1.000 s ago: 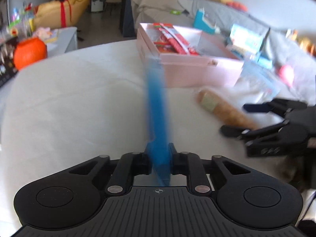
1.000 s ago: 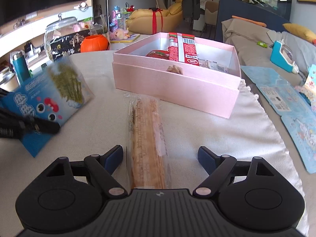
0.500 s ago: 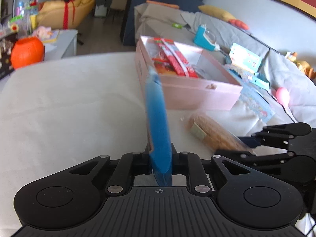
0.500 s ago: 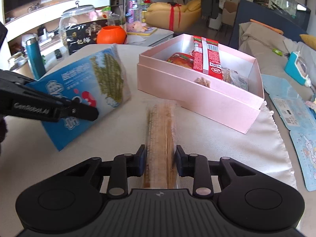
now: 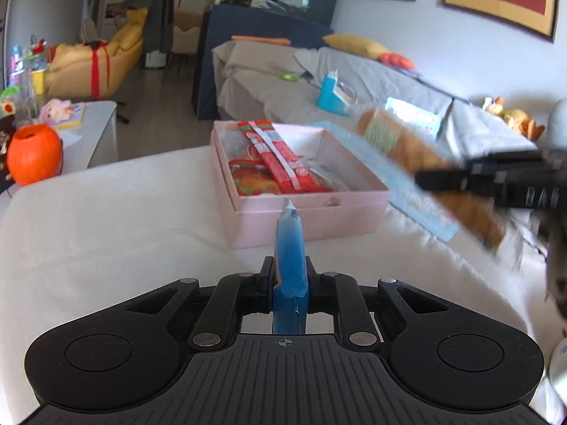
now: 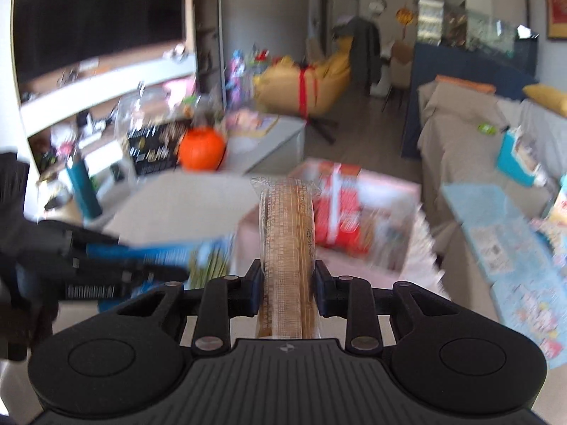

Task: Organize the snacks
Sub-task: 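Lift the seaweed pack with the left gripper while the right gripper lifts the bread stick, then drop the seaweed pack into the pink box with the left gripper while the right drops the bread stick in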

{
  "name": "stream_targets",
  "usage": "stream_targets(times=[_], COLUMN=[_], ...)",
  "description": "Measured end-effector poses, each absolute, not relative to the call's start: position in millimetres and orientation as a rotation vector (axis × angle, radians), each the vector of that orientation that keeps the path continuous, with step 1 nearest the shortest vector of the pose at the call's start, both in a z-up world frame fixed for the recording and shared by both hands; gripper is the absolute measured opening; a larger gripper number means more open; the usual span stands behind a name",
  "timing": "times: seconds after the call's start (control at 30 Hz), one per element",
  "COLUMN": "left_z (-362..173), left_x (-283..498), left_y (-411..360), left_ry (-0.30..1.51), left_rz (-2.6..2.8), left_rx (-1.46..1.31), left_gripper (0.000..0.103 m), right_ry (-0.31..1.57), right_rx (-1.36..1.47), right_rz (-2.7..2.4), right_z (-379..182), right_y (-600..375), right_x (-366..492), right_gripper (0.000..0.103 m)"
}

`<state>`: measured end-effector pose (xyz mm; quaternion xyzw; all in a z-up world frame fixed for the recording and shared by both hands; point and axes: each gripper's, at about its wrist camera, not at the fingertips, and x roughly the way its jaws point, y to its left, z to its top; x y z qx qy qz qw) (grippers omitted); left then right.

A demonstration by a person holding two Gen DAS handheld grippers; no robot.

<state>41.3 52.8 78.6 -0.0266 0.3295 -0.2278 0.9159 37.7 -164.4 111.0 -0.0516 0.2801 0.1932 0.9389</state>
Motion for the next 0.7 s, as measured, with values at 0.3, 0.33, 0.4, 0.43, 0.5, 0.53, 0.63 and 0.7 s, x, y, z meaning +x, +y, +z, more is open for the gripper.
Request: stream_targets(times=[0.3, 0.33, 0.4, 0.43, 0.5, 0.53, 0.63, 0.7], left_z=[59, 59, 59, 60, 62, 66, 86, 104], left_x=[49, 49, 47, 45, 40, 38, 32, 36], left_y=[54, 54, 55, 55, 55, 55, 53, 53], left_ry=[0.731, 0.729, 0.716, 0.708, 0.696, 0.687, 0.633, 0.589], left_rz=[-0.47, -0.471, -0.472, -0.474, -0.486, -0.497, -0.529, -0.557], left_rx=[-0.084, -0.084, -0.089, -0.089, -0.099, -0.108, -0.116, -0.133], left_gripper=[0.019, 0.018, 0.018, 0.018, 0.018, 0.018, 0.018, 0.018], right_ry=[0.648, 0.661, 0.683, 0.69, 0.699, 0.701, 0.69, 0.663], right_rx=[-0.12, -0.118, -0.111, -0.11, -0.111, -0.113, -0.099, -0.053], right_rz=[0.377, 0.378, 0.38, 0.381, 0.382, 0.384, 0.387, 0.392], right_z=[85, 80, 74, 71, 69, 68, 75, 90], right_y=[-163, -163, -162, -161, -161, -161, -165, -174], right_x=[47, 47, 50, 50, 50, 48, 43, 44], right_gripper=[0.028, 0.028, 0.028, 0.028, 0.028, 0.028, 0.028, 0.028])
